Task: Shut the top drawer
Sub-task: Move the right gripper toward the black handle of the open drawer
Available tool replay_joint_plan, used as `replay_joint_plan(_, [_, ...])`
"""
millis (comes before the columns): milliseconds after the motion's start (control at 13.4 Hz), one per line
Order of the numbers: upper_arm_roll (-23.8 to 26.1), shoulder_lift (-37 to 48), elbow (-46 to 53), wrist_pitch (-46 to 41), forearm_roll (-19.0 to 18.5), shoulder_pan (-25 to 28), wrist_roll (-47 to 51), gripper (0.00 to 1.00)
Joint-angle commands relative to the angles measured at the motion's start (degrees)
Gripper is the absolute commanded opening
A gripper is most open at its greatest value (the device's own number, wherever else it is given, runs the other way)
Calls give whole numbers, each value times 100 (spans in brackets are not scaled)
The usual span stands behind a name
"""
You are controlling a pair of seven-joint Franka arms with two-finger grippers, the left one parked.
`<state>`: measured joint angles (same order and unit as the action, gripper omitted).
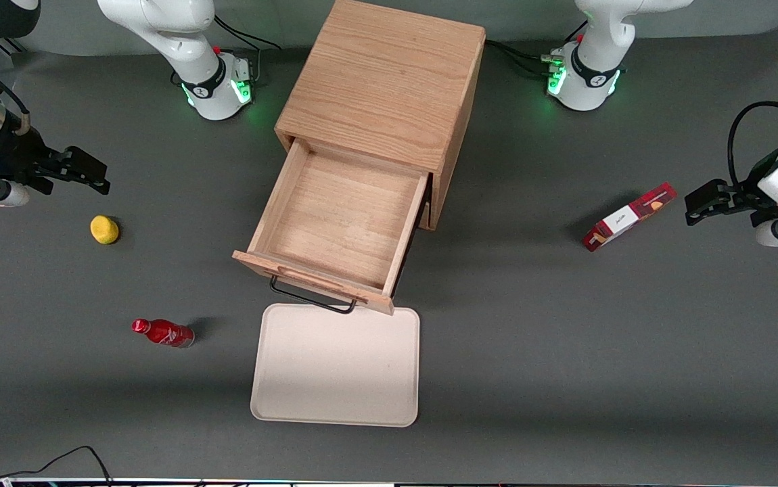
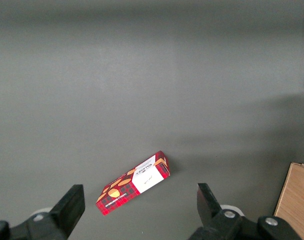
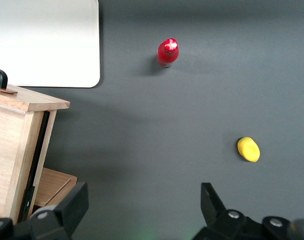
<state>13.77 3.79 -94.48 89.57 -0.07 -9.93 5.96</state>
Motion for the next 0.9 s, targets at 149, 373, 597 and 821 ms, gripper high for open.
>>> replay_joint_plan(149, [11, 61, 8, -106, -54, -27, -78, 100])
replay_joint_plan(373, [11, -175, 87, -36, -54, 43, -279, 100])
replay_joint_plan(597, [46, -886, 885, -36, -19, 333, -411, 100])
replay_joint_plan(821, [187, -1703, 1859, -36, 209, 455, -825, 100])
